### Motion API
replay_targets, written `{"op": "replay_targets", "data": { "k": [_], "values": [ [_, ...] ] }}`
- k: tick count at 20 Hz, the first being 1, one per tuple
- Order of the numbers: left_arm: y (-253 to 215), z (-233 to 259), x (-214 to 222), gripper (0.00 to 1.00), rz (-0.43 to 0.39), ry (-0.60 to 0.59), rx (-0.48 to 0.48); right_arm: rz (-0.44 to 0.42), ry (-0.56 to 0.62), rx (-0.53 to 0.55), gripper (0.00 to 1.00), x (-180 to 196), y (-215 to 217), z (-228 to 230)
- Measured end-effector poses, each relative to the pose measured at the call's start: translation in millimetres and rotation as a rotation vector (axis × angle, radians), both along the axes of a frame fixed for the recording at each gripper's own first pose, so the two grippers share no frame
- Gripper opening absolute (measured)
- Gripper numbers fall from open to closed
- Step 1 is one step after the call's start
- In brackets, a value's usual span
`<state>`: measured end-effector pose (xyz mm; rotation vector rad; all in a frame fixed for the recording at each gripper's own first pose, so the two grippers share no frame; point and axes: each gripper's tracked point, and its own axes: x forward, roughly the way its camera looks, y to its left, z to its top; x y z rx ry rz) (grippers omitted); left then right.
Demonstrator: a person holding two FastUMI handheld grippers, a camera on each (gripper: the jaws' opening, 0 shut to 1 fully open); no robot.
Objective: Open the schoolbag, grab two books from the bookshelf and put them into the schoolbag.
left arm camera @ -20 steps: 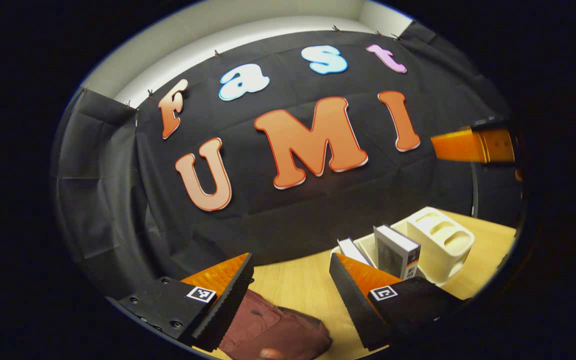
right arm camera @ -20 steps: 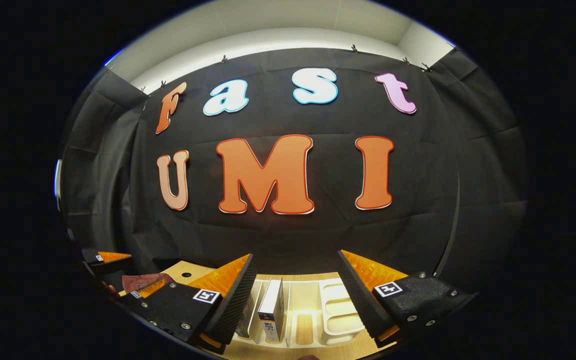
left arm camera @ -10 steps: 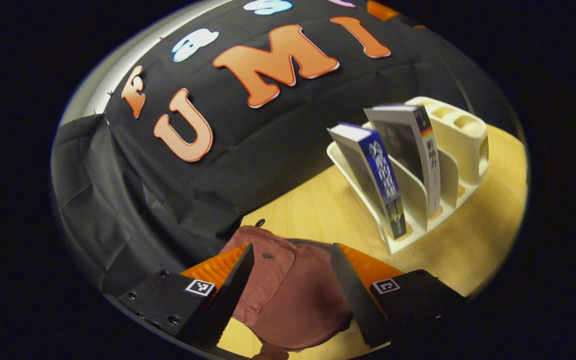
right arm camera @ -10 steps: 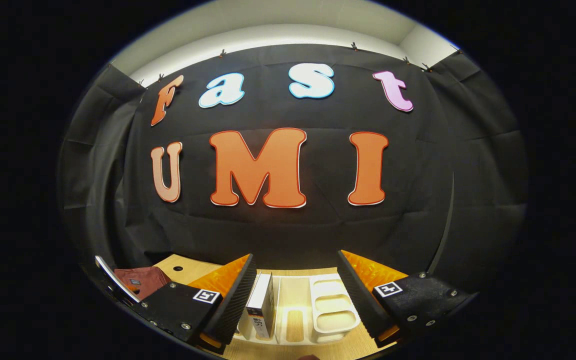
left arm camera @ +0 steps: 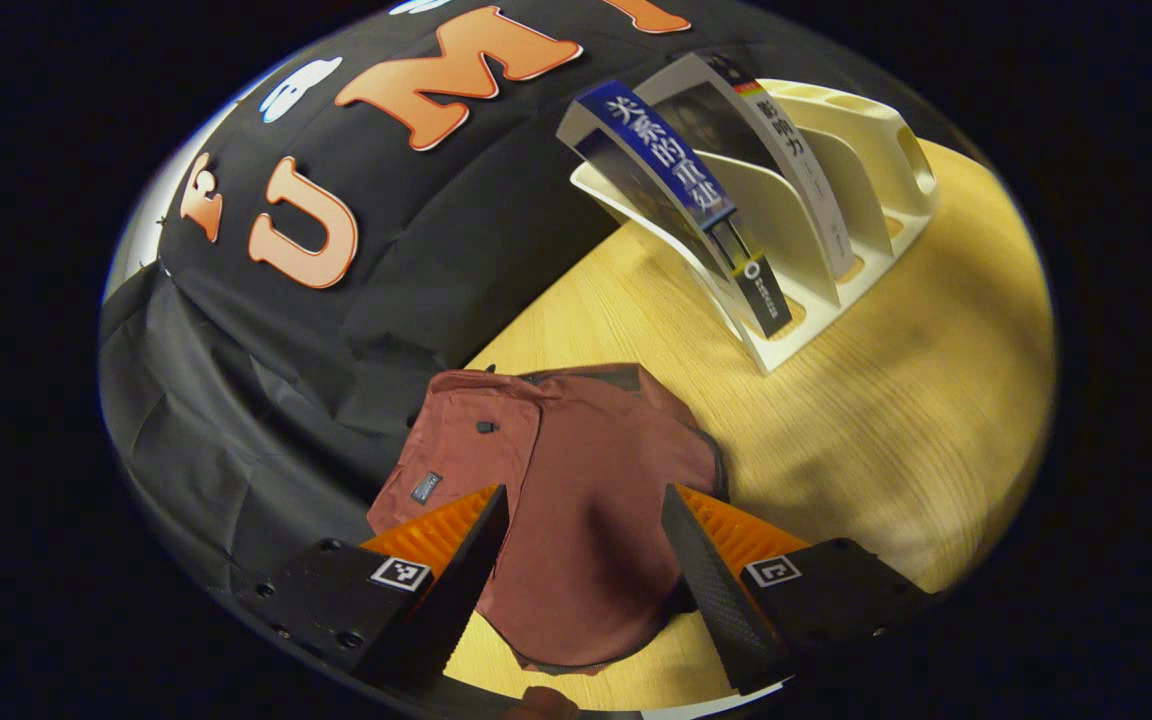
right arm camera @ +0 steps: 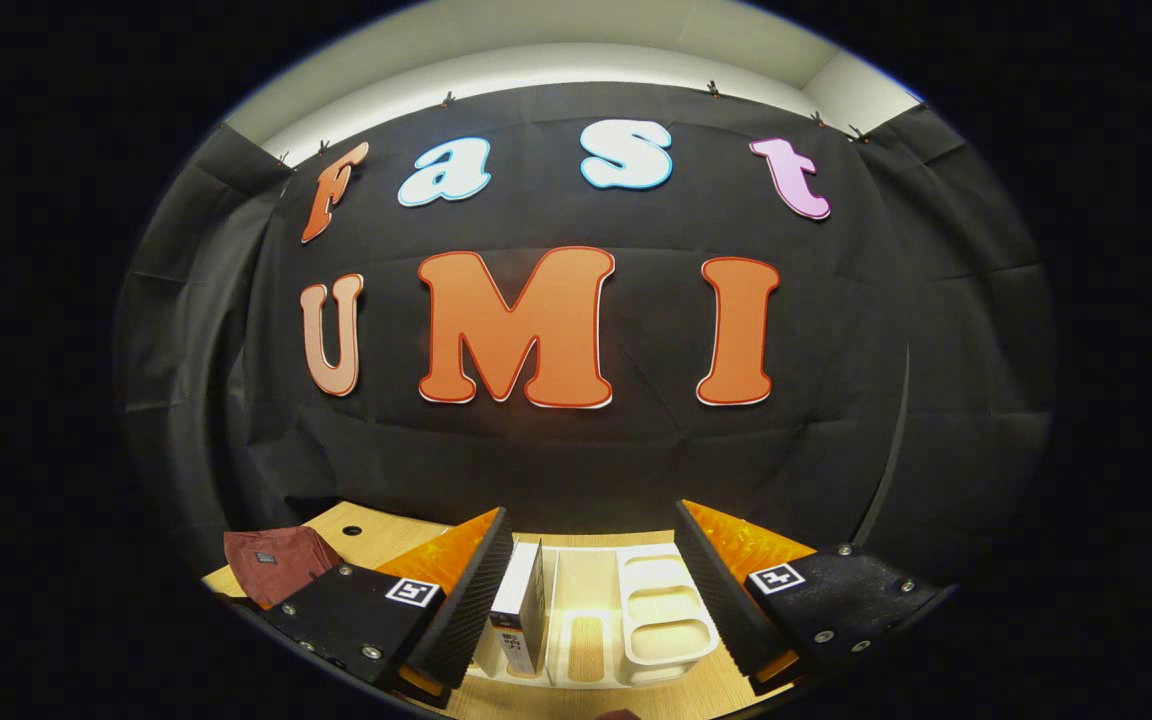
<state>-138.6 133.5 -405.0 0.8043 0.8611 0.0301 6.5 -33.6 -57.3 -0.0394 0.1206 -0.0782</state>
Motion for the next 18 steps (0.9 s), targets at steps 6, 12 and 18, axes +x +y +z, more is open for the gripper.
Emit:
{"op": "replay_targets", "data": {
  "k": [6, 12, 18],
  "values": [
    [-3, -12, -19, 0.99, -0.045, 0.045, 0.069, -0.006, 0.004, 0.010, 0.96, -1, -2, -5],
    [-9, -19, -25, 0.98, -0.050, 0.068, 0.100, -0.008, 0.008, 0.015, 0.96, -2, -3, -8],
    [3, -21, -29, 0.98, -0.030, 0.072, 0.162, -0.017, 0.014, 0.023, 0.96, -6, -9, -11]
  ]
}}
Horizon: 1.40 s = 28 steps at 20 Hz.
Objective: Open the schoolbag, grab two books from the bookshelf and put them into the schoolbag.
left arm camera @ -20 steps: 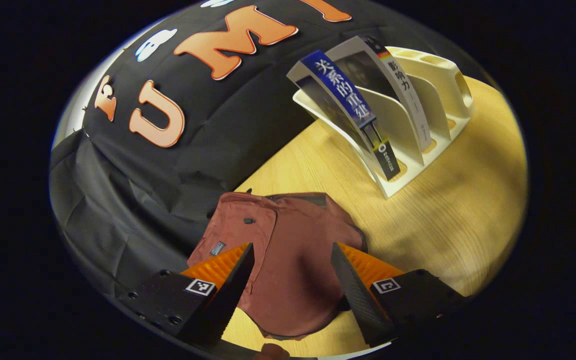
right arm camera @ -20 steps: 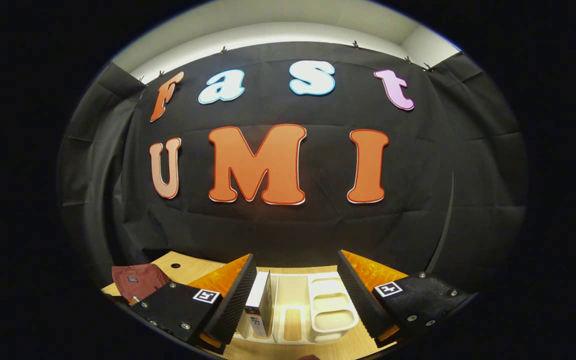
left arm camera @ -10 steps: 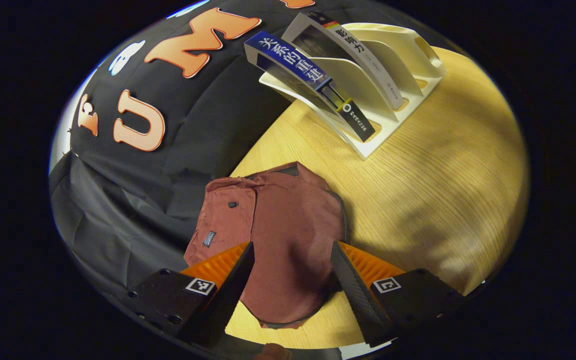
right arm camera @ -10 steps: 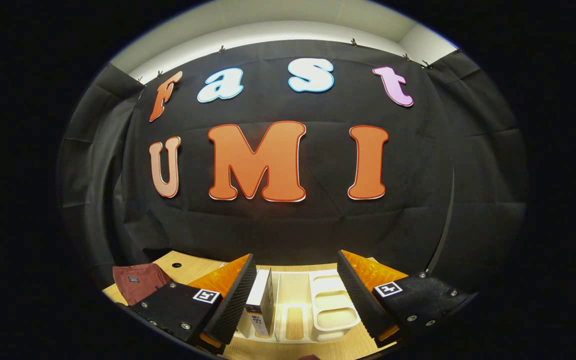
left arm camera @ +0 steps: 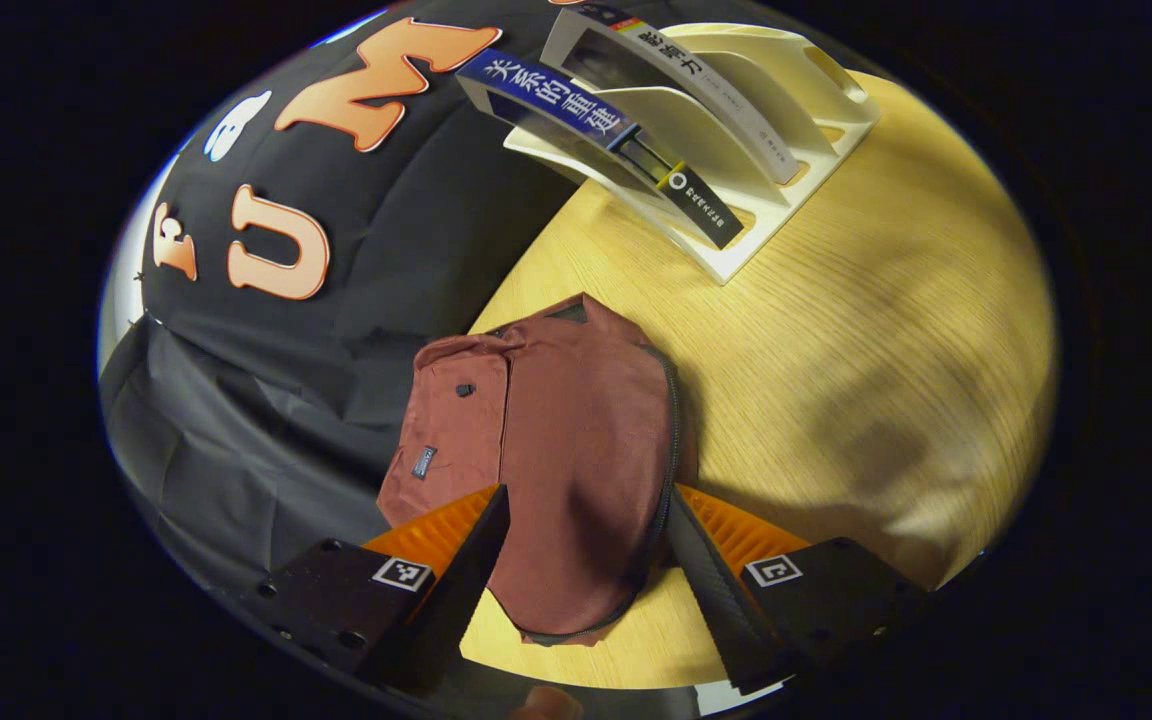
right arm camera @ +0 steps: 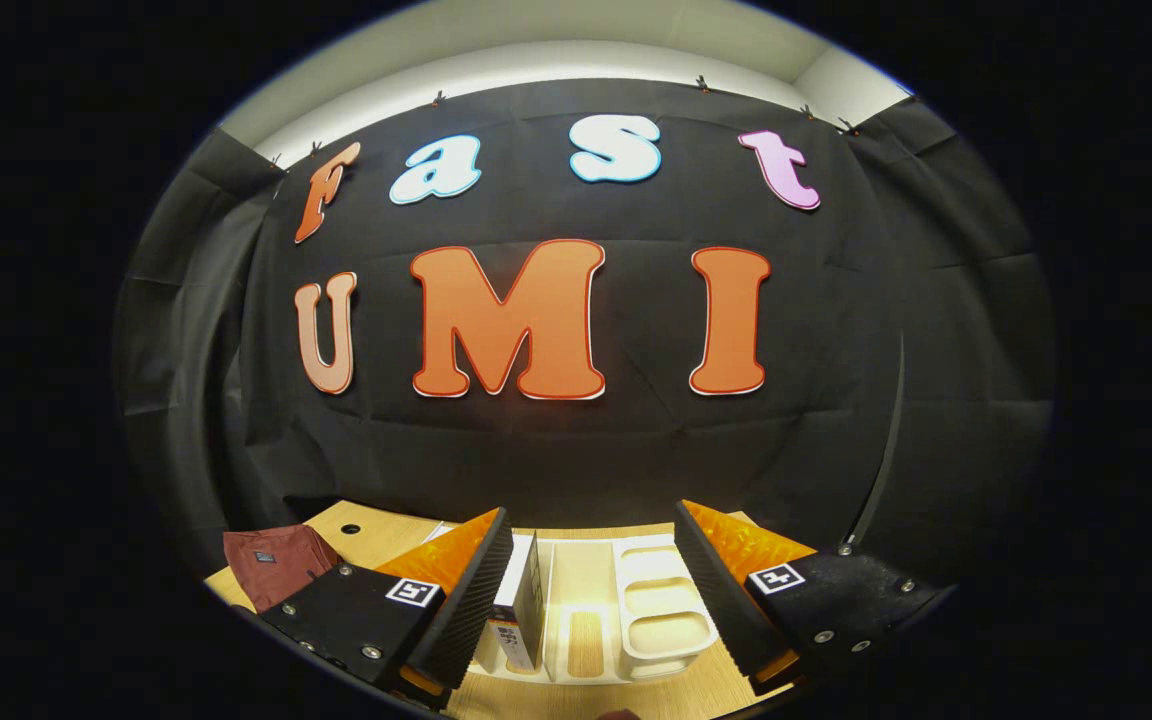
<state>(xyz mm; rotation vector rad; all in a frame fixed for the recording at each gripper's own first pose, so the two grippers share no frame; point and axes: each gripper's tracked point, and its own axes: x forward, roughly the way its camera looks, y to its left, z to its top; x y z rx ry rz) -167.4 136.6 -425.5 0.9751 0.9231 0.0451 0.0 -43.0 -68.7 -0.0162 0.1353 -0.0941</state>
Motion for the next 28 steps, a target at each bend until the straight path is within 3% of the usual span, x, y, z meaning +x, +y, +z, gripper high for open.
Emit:
{"op": "replay_targets", "data": {
  "k": [10, 14, 18, 20, 21, 22, 23, 28],
  "values": [
    [-6, 4, 13, 0.96, -0.079, -0.040, 0.126, -0.005, 0.010, -0.001, 0.96, -5, -3, -6],
    [4, 15, 25, 0.95, -0.054, -0.091, 0.138, -0.018, 0.011, 0.002, 0.96, -6, -8, -6],
    [8, -5, 26, 0.95, -0.087, -0.115, 0.242, -0.015, 0.012, 0.008, 0.96, -6, -7, -6],
    [0, -13, 27, 0.90, -0.163, -0.101, 0.305, -0.009, 0.012, 0.003, 0.96, -7, -3, -6],
    [0, -12, 29, 0.79, -0.169, -0.109, 0.305, -0.007, 0.010, -0.002, 0.96, -7, -3, -5],
    [4, -11, 28, 0.82, -0.148, -0.111, 0.290, -0.009, 0.005, -0.011, 0.96, -8, -5, -4],
    [5, -11, 27, 0.73, -0.124, -0.109, 0.264, -0.015, 0.000, -0.018, 0.96, -8, -8, -3],
    [27, 24, 45, 0.72, 0.015, -0.144, 0.213, -0.037, 0.001, -0.015, 0.96, -9, -17, -2]
  ]
}}
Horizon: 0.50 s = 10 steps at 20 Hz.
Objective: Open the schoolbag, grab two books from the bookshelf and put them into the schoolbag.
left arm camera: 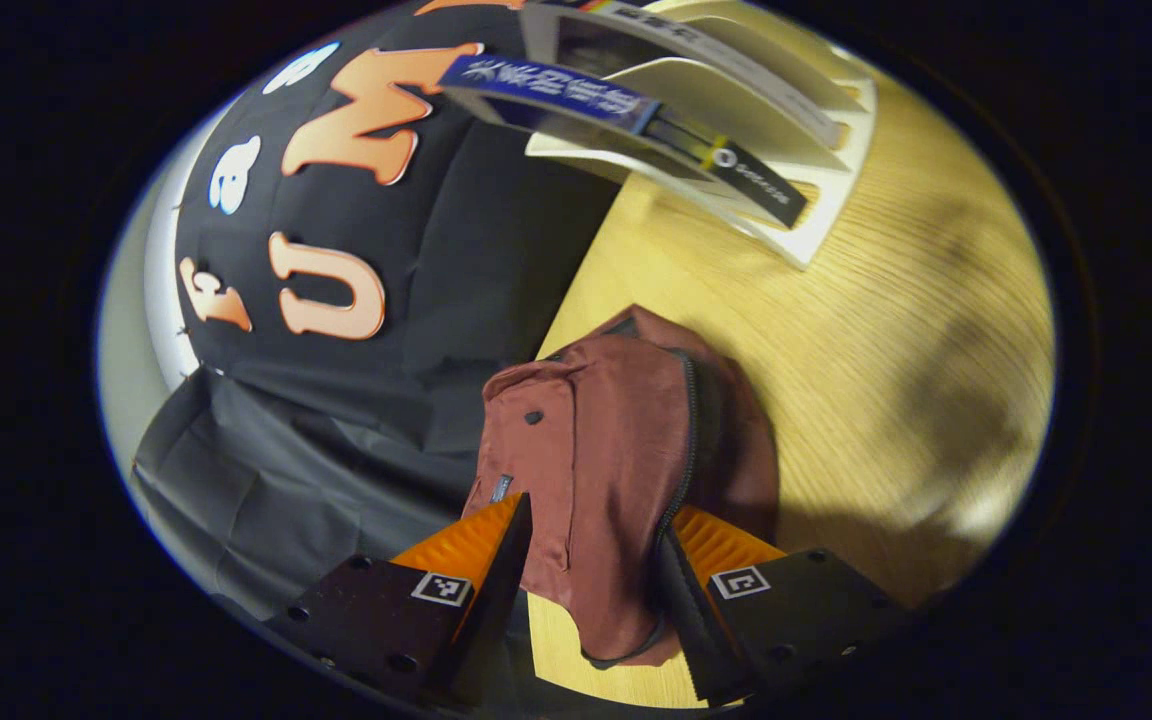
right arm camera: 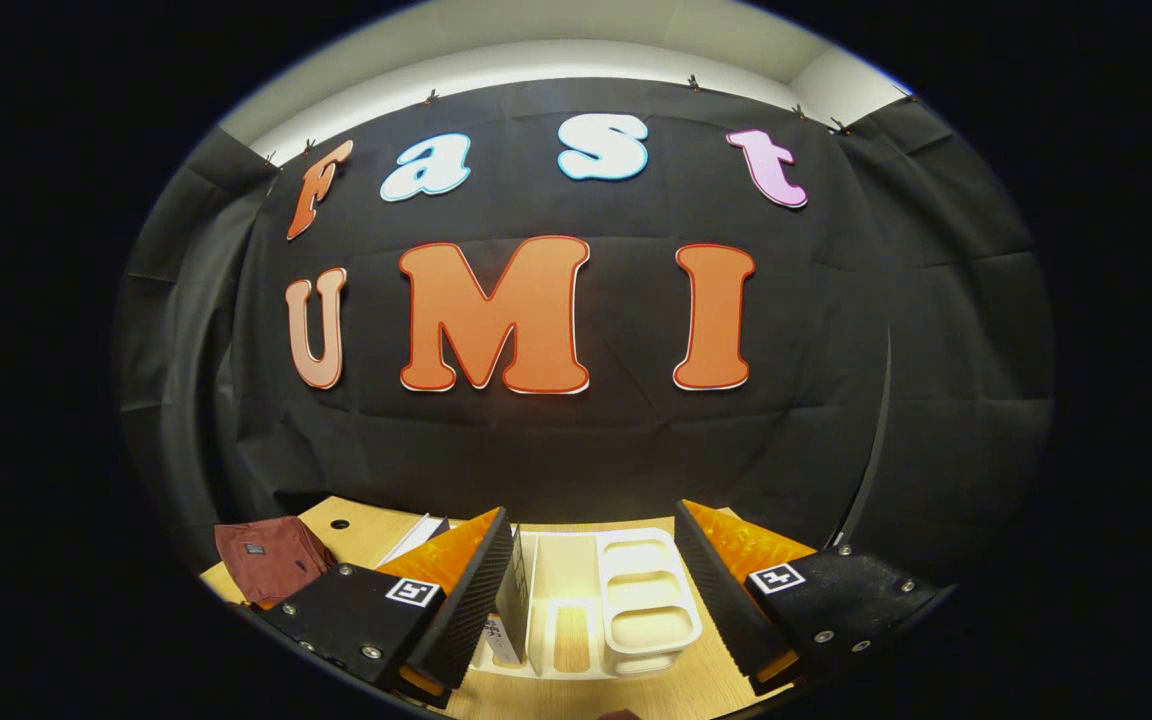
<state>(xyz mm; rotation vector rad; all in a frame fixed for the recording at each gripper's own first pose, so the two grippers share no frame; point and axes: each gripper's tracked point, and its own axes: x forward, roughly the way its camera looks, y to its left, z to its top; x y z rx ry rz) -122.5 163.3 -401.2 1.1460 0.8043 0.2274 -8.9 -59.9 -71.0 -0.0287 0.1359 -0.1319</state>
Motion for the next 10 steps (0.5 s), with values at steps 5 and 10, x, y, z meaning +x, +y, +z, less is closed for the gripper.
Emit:
{"op": "replay_targets", "data": {
  "k": [5, 10],
  "values": [
    [15, 10, 16, 0.56, 0.019, 0.023, -0.054, 0.009, 0.005, 0.000, 0.96, 1, 4, -2],
    [24, 26, 30, 0.22, 0.075, 0.076, -0.218, 0.016, 0.007, -0.008, 0.96, 4, 4, -2]
  ]
}}
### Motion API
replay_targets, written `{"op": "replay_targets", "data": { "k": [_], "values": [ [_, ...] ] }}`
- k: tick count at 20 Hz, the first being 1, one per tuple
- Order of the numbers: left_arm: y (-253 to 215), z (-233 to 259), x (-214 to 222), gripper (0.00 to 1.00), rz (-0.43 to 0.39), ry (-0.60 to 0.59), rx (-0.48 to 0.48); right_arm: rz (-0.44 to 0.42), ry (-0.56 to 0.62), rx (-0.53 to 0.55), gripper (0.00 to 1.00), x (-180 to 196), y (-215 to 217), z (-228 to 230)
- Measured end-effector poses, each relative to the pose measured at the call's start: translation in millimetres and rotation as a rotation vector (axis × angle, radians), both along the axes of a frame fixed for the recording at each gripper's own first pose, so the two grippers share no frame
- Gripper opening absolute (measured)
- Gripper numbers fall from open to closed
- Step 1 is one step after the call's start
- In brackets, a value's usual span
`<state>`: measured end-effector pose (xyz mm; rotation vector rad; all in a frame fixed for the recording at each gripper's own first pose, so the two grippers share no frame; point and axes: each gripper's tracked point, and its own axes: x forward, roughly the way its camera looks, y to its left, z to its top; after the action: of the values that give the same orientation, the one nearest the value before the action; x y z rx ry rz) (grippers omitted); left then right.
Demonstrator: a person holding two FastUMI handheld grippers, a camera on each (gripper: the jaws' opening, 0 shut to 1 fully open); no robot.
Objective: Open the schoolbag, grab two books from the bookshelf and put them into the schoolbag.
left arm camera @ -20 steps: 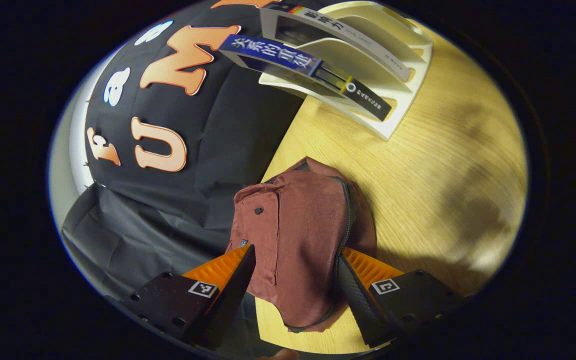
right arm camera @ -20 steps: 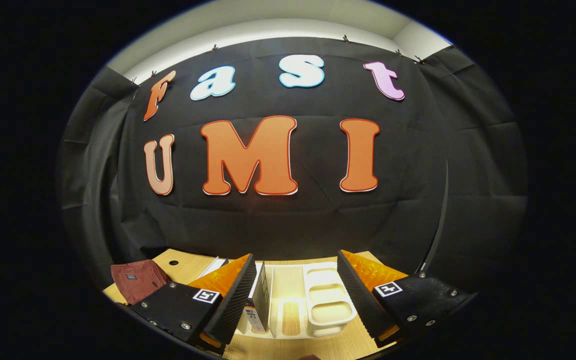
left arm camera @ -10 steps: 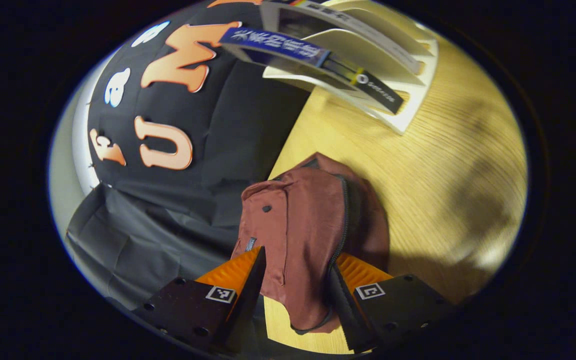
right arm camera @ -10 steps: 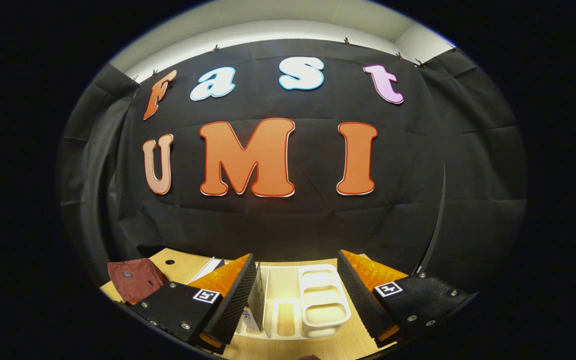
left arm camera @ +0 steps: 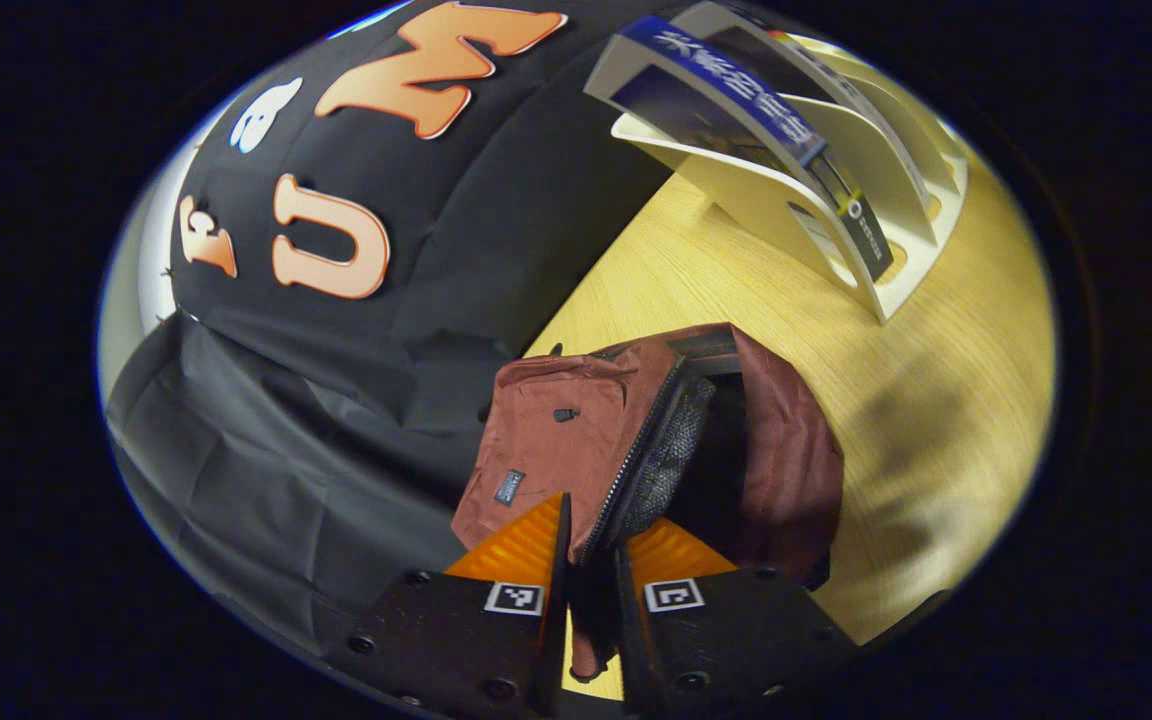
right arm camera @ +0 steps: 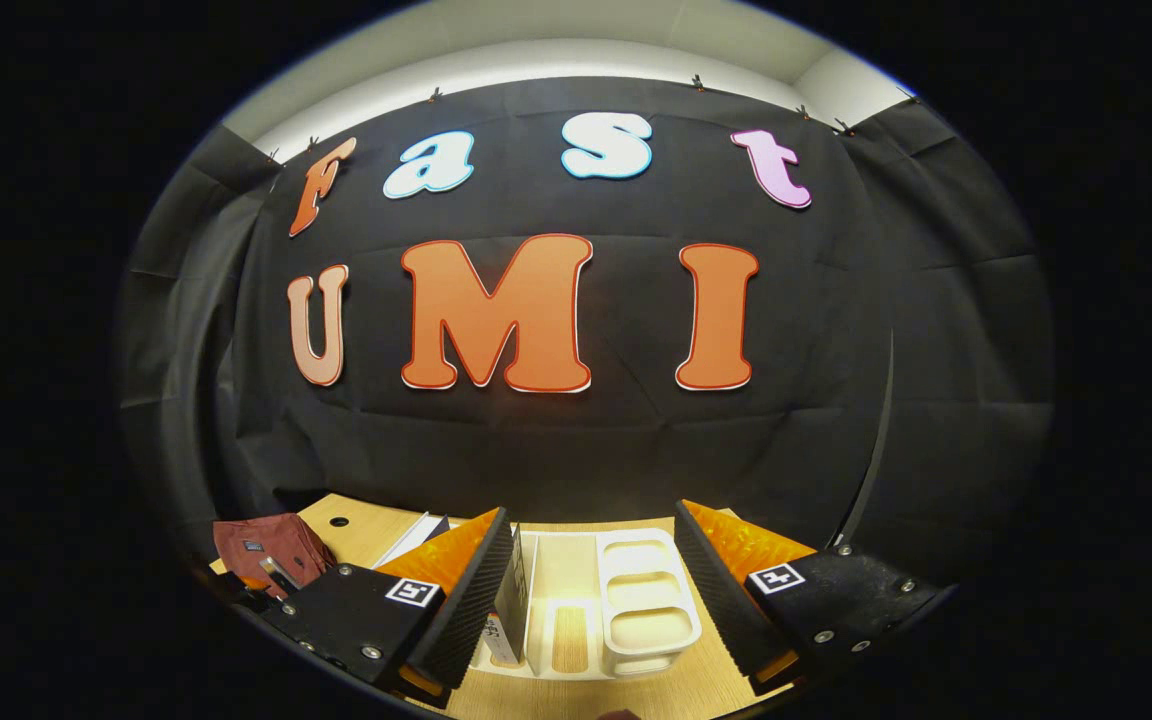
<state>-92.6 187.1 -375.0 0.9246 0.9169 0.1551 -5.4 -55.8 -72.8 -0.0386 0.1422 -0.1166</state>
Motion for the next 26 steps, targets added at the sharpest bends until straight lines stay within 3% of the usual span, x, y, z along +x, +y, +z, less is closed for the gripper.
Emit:
{"op": "replay_targets", "data": {
  "k": [1, 5, 13, 17, 26],
  "values": [
    [0, 3, 4, 0.16, 0.008, 0.017, -0.035, 0.003, 0.001, -0.003, 0.96, 1, 0, 1],
    [5, 19, 16, 0.09, 0.034, 0.085, -0.164, 0.026, 0.012, -0.007, 0.96, 7, 1, 1],
    [22, 65, 35, 0.06, 0.079, 0.177, -0.322, 0.153, 0.110, -0.050, 0.96, 14, 13, -16],
    [29, 89, 55, 0.06, 0.096, 0.199, -0.448, 0.184, 0.186, -0.084, 0.96, 16, 29, -30],
    [66, 116, 86, 0.06, -0.046, 0.403, -0.660, 0.120, 0.375, -0.093, 0.97, 37, 120, -46]
  ]
}}
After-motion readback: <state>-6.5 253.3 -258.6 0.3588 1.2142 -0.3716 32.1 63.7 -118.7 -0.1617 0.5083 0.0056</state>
